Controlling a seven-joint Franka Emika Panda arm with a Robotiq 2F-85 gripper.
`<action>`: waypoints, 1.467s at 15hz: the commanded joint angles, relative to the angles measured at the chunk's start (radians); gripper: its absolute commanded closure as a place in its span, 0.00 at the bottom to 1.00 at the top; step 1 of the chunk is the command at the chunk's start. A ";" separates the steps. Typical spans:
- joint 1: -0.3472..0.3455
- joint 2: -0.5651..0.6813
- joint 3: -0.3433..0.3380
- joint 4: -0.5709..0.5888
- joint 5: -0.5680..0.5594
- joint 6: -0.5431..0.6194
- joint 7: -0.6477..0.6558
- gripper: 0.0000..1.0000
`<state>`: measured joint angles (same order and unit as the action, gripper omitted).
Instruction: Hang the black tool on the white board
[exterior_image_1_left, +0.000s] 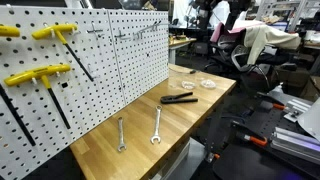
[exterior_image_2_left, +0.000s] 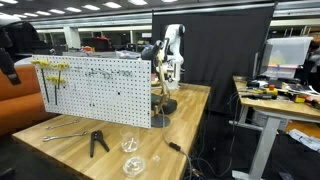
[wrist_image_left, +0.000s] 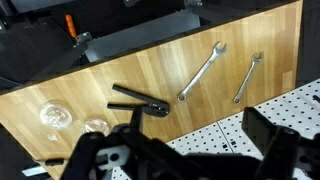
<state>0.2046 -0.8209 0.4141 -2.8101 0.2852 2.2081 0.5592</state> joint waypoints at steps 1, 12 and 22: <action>0.008 0.003 -0.009 -0.005 -0.009 -0.006 0.006 0.00; -0.016 0.138 0.026 -0.005 -0.212 0.067 -0.142 0.00; 0.004 0.358 0.002 0.034 -0.385 0.142 -0.168 0.00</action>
<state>0.1930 -0.4644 0.4333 -2.7769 -0.0901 2.3537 0.3849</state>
